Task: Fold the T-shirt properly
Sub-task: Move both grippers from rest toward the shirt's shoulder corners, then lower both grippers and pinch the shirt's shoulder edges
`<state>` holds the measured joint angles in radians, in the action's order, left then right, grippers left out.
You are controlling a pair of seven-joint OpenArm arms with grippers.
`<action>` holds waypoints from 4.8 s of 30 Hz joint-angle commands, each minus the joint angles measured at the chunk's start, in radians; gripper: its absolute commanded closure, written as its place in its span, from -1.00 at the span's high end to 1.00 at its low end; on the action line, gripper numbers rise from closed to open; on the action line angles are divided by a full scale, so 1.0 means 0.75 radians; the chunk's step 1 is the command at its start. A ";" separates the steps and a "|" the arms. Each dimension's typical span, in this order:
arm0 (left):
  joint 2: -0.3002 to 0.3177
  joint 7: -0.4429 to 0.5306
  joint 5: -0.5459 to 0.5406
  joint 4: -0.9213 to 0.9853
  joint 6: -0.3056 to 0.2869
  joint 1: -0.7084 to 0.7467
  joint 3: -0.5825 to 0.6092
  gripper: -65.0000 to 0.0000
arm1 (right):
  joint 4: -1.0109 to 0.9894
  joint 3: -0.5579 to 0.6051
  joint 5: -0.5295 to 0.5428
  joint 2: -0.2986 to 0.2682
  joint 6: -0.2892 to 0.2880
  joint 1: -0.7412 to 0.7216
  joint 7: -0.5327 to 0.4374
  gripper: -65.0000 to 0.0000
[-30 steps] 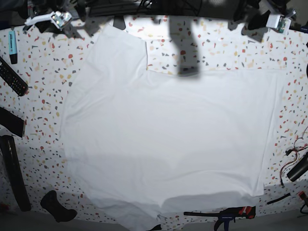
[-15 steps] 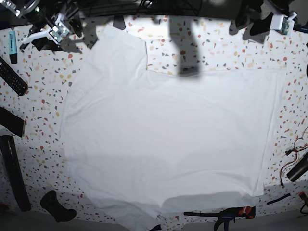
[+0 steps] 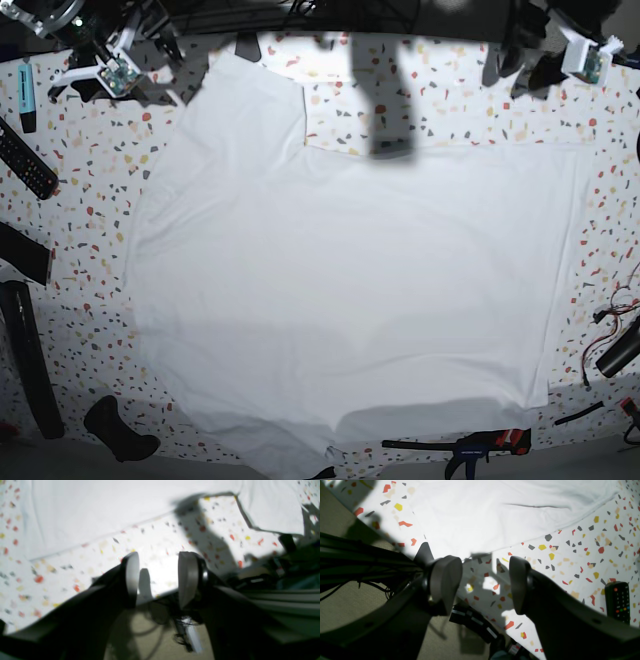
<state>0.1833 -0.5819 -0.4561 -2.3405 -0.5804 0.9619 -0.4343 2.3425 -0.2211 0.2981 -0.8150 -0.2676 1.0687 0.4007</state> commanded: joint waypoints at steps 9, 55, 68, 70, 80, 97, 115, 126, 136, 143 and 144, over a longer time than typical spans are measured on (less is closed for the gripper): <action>0.009 0.073 0.297 -0.021 -0.005 -0.073 -0.006 -0.23 | 0.018 -0.007 -0.287 -0.015 -0.315 0.010 0.072 0.05; 0.756 0.610 1.272 0.704 0.262 -0.473 0.549 0.02 | 0.018 -0.007 -0.866 0.060 -0.574 0.012 -0.235 0.05; 0.787 0.709 1.306 0.974 0.320 -0.658 0.611 0.02 | 0.018 -0.007 -0.866 0.097 -0.574 0.012 -0.235 0.05; 0.787 0.713 1.306 0.993 0.320 -0.672 0.611 0.02 | 0.018 -0.007 -0.866 0.097 -0.574 0.012 -0.236 0.05; 0.731 0.743 1.306 1.044 0.320 -0.682 0.618 -0.29 | 0.018 -0.007 -0.808 0.098 -0.574 0.009 -0.239 0.05; 0.712 0.738 1.304 1.044 0.321 -0.684 0.617 -1.00 | 0.018 0.321 -0.971 0.101 -0.500 -0.210 -0.165 0.06; 0.713 0.738 1.265 1.044 0.320 -0.684 0.617 -1.00 | -0.345 0.792 -1.226 0.101 -0.351 -0.567 -0.069 0.06; 0.713 0.738 1.265 1.044 0.320 -0.684 0.617 -1.00 | -0.403 0.804 -1.093 0.100 -0.382 -0.585 -0.070 0.06; 0.713 0.739 1.265 1.044 0.321 -0.684 0.617 -1.00 | -0.425 0.837 -1.092 0.101 -0.386 -0.591 -0.066 0.05; 0.713 0.738 1.265 1.044 0.320 -0.685 0.617 -1.00 | -0.536 0.837 -1.097 0.109 -0.365 -0.611 -0.070 0.05; 0.713 0.738 1.265 1.044 0.320 -0.684 0.618 -1.00 | -0.543 0.836 -1.096 0.119 -0.365 -0.622 -0.070 0.05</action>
<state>0.7002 -0.0330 0.4992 -1.5482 -0.3584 0.4488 0.0353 1.9408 0.4095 -0.5098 -0.7223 -0.5537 0.6071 0.3294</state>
